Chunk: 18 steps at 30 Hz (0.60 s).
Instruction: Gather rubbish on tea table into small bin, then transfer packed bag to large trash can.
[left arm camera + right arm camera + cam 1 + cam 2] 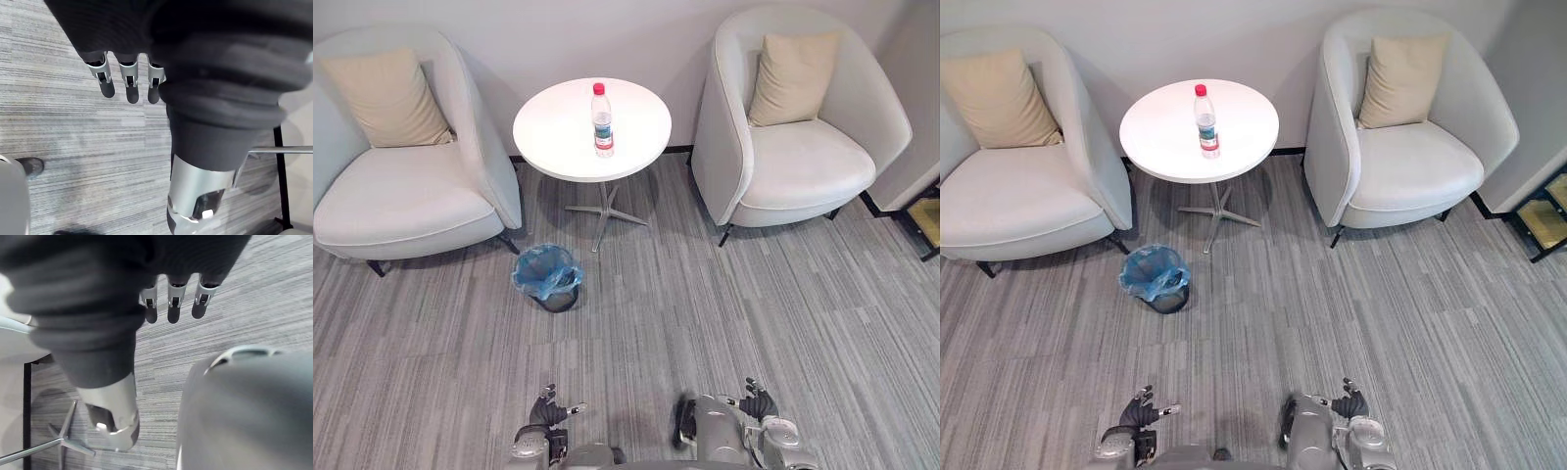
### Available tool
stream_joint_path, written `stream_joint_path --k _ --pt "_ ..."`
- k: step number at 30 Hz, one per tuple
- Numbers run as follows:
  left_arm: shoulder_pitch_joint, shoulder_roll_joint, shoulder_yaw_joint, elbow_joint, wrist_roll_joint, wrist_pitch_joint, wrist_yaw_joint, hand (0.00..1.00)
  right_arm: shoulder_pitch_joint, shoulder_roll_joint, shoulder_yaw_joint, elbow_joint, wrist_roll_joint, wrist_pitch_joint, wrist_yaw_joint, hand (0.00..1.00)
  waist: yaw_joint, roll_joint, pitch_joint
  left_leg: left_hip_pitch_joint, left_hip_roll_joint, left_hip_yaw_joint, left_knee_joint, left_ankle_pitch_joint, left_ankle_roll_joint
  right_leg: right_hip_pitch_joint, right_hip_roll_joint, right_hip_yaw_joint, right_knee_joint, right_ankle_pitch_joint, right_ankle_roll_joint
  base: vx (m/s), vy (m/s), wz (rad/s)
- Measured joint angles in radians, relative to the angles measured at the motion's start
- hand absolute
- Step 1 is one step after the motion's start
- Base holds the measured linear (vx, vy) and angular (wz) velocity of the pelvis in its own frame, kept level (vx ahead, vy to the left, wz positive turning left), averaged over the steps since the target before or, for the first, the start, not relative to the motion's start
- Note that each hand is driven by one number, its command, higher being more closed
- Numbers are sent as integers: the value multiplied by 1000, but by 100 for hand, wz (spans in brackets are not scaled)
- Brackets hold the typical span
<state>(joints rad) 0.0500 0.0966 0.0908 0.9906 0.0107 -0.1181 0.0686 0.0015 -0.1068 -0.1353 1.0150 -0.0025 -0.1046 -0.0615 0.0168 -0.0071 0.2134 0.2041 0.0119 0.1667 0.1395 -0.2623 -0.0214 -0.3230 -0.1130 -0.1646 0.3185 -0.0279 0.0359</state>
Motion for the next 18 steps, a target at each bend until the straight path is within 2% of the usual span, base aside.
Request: stream_joint_path --k 1,2,3,4,5,6,7,8,9,10,11,13,14,15,16,17,18 --pt "0 -8 4 7 0 1 2 0 3 -17 9 7 3 2 0 0 -2 11 1 36 25 -36 13 -29 -27 1 11 -5 66 39 -32 468 -260 41" --pt "3 -9 4 6 0 -1 -1 0 1 -24 11 9 3 1 -1 0 -2 21 -4 31 40 -46 38 -29 -28 6 16 -20 74 12 -39 566 -335 48" --pt "4 -22 23 4 0 -1 1 0 0 -31 12 12 3 0 0 0 -2 29 -9 -22 66 -69 155 -31 -32 22 27 -38 68 -31 -45 436 -284 31" --pt "4 -31 39 1 -1 -2 0 0 2 -30 12 12 3 0 0 0 -2 36 -8 -66 86 -80 254 -30 -34 39 33 -57 55 -43 -51 436 -322 46" --pt "5 -52 74 -1 -4 -1 0 0 10 -25 13 7 7 1 0 0 -3 57 -7 -166 133 -84 478 3 -70 86 60 -86 26 -67 -58 424 -296 43" --pt "11 -72 104 -10 -4 1 0 0 17 -21 17 -10 9 4 -4 0 0 72 1 -255 199 -75 692 66 -73 152 92 -105 -4 -86 -84 426 -271 38" --pt "17 -78 113 -21 -4 2 0 0 20 -17 23 -18 10 4 -4 0 2 73 5 -288 226 -62 773 64 -74 190 106 -111 -19 -100 -95 413 -210 18" --pt "22 -79 120 -50 -19 1 0 0 29 -3 28 -29 14 4 -4 0 13 58 14 -333 252 -32 858 63 -72 256 114 -114 -41 -122 -104 366 -186 0" --pt "18 -80 116 -60 -19 0 0 0 31 10 26 -30 16 4 -4 0 31 41 15 -370 254 8 861 57 -64 304 111 -112 -74 -122 -95 340 -177 -3" --pt "15 -81 115 -61 -20 -2 0 0 31 13 26 -30 20 4 -4 0 36 32 16 -393 252 30 838 51 -54 327 111 -111 -100 -123 -93 308 -140 -8" --pt "11 -82 113 -61 -21 -3 -1 0 23 13 26 -30 26 3 -4 0 39 34 15 -427 243 70 749 41 -38 363 111 -106 -141 -122 -87 320 -68 -9" --pt "8 -87 113 -61 -27 -3 -1 0 19 18 23 -32 31 4 -4 0 51 41 13 -456 209 106 549 40 -35 404 102 -97 -174 -130 -73 401 18 -10" --pt "8 -88 113 -61 -36 -3 -1 0 16 12 12 -26 31 4 -4 0 54 40 15 -454 162 107 383 53 -42 429 87 -94 -187 -137 -62 401 90 -4" --pt "8 -88 114 -60 -39 -3 -1 0 13 12 11 -25 31 4 -4 0 55 38 16 -450 137 105 300 71 -50 440 76 -92 -192 -144 -52 479 149 -8" --pt "10 -88 112 -59 -39 -4 -1 0 2 8 9 -18 31 4 -4 0 57 41 15 -445 91 104 111 151 -50 468 60 -84 -210 -160 -27 322 137 -12" --pt "10 -86 112 -56 -40 -3 -1 0 0 6 10 -15 31 4 -5 0 59 43 14 -439 83 106 65 208 -37 480 56 -78 -214 -168 -14 427 197 -26" --pt "10 -82 111 -53 -39 -3 -1 0 -3 6 12 -11 31 4 -5 0 68 41 13 -417 73 112 39 295 -16 502 48 -65 -220 -182 5 468 201 -28"
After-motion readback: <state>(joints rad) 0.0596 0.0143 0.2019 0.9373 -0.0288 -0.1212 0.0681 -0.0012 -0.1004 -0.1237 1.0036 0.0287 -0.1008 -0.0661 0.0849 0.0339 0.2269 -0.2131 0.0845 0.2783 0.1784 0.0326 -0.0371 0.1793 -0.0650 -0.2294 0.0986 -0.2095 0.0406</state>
